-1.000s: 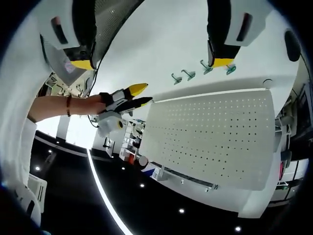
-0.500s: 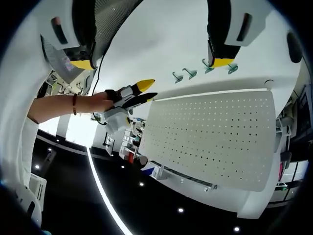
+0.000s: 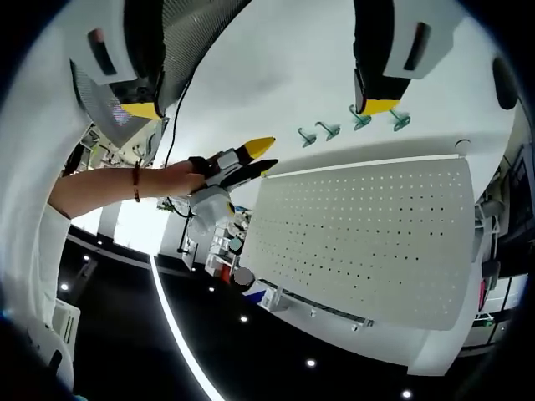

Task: Insert the hook assembly into the mounting plate slot until the hook locks in place.

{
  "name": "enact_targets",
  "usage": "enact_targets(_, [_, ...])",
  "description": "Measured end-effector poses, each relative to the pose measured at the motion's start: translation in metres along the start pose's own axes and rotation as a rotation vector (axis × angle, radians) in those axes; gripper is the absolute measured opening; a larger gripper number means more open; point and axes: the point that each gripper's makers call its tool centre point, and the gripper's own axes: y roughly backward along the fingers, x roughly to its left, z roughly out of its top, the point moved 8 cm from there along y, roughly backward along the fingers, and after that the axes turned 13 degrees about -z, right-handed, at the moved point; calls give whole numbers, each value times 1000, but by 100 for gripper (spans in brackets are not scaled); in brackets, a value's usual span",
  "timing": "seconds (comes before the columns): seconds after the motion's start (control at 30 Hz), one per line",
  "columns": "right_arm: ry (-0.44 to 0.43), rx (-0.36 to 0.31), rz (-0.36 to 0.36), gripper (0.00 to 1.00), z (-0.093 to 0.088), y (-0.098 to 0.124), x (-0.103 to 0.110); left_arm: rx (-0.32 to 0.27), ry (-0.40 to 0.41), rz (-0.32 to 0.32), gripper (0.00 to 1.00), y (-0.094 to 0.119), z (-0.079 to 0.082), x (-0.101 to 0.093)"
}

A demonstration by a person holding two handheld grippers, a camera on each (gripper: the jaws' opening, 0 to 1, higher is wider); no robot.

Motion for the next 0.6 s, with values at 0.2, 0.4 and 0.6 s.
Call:
enact_targets(0.2, [9,13,8,56,3,-8,-1,12,-1,1,96,1,-1,2])
enact_targets(0.4, [22,19,11,56,6,-14,-4,35,7,14,95,1,-5,6])
enact_targets(0.6, [35,38,17,54,6,-24,-7,31,13,15,95,1,-6,6])
